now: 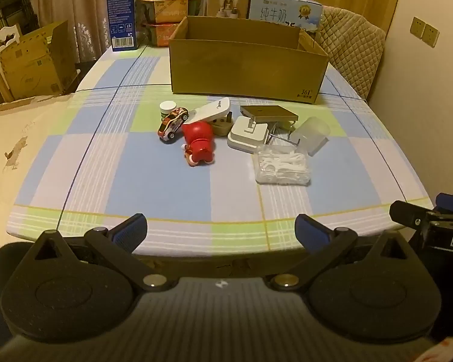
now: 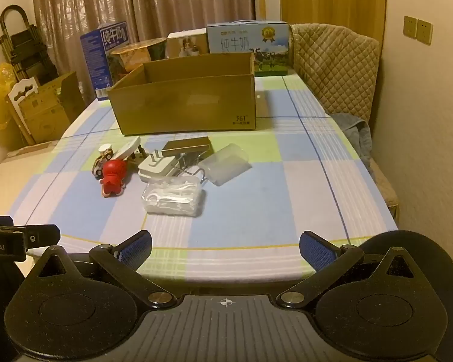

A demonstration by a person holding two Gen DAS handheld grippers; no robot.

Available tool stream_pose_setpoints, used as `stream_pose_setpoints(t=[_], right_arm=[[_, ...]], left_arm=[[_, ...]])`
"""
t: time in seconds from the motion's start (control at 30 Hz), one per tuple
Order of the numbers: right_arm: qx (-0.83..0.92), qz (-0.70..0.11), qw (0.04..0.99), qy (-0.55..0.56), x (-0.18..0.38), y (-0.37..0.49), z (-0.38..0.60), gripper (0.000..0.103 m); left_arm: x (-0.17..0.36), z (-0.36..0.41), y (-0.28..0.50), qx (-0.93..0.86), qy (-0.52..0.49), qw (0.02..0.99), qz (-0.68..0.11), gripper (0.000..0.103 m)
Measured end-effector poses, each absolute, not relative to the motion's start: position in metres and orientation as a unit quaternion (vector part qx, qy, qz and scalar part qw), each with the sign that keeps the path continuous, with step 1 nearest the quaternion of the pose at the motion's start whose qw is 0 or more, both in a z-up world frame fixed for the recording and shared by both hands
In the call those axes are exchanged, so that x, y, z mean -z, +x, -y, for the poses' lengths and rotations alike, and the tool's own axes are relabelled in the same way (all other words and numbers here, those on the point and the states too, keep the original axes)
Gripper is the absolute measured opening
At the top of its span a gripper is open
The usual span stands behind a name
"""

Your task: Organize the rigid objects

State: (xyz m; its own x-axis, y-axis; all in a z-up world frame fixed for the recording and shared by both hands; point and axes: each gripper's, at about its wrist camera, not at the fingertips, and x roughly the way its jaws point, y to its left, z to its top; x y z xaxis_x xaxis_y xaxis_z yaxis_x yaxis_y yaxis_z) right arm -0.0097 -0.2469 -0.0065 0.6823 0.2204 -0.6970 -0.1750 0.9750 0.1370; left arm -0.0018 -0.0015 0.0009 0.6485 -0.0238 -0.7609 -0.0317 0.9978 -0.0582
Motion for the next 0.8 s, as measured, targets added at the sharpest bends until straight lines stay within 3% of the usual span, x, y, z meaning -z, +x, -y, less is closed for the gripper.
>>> stream_pose_setpoints(t=[0.8], right_arm=[[-0.107, -0.384, 0.917, 0.029, 0.0062, -0.0102, 0.247, 0.101]], left_arm=[[-0.0013, 0.001, -0.003, 0.0, -0.033, 0.908, -0.418, 0.102]])
